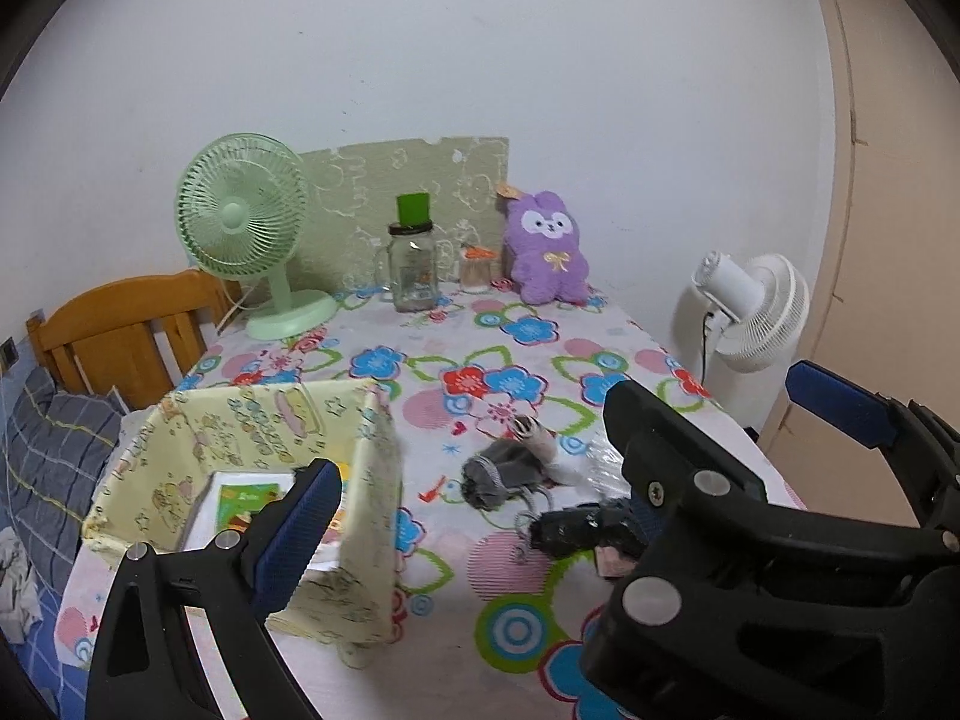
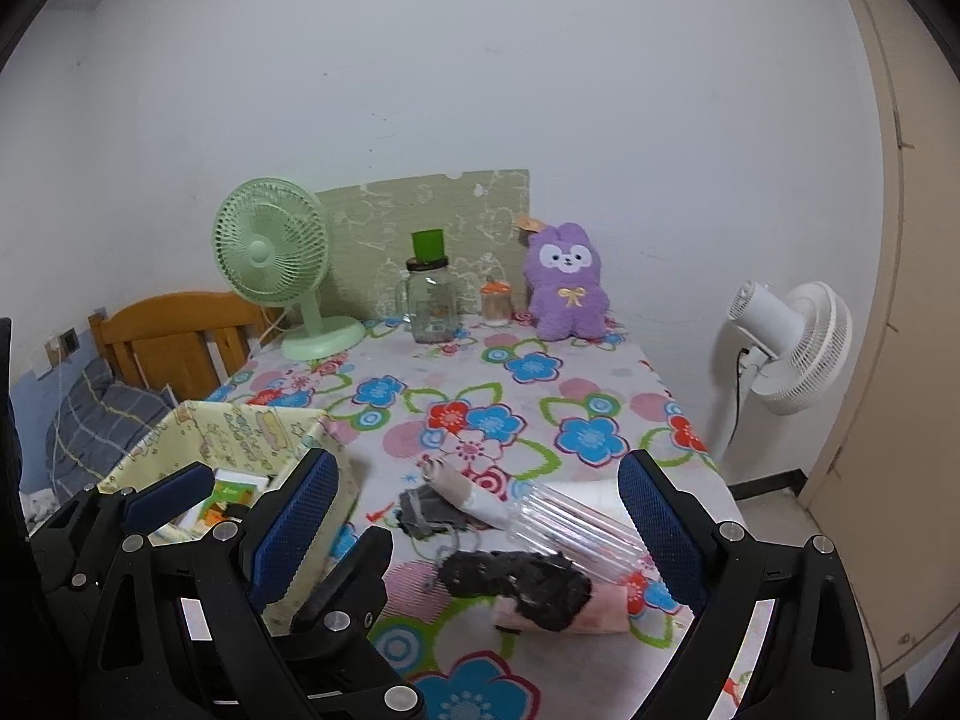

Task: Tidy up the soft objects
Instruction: 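Withdraw both tools from the box back toward the remaining items, then grasp the black plastic bag with the left tool while the right tool grasps the clear tube bag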

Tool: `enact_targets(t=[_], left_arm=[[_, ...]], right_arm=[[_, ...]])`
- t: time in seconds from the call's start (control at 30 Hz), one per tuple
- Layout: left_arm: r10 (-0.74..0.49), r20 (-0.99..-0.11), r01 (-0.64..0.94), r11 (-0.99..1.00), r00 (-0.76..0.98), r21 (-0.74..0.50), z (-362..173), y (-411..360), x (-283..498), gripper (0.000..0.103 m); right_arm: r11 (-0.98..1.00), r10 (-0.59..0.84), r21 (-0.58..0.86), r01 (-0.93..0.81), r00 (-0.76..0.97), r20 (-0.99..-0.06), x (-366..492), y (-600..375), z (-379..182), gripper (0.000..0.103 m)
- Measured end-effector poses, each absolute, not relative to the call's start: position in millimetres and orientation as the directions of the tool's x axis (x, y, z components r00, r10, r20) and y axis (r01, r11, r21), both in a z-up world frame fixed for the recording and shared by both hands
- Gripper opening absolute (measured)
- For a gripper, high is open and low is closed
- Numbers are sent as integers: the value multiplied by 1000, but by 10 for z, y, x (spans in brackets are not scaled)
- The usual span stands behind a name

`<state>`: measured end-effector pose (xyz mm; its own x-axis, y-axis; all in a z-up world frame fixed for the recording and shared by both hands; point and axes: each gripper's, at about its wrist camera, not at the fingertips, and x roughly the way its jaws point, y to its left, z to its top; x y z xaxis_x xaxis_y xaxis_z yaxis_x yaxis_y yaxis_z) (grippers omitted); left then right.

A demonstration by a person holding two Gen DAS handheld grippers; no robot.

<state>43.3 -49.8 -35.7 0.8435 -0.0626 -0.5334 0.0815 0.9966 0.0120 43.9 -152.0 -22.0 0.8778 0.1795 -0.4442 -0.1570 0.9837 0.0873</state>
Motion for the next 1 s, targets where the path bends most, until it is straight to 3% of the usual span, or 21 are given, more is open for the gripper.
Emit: enact_targets(t=[1.0], left_arm=[[-99, -661, 147, 989, 744, 18, -1061, -989, 790, 98]], right_arm=[[986, 145, 151, -72, 817, -559, 711, -2096, -999, 96]])
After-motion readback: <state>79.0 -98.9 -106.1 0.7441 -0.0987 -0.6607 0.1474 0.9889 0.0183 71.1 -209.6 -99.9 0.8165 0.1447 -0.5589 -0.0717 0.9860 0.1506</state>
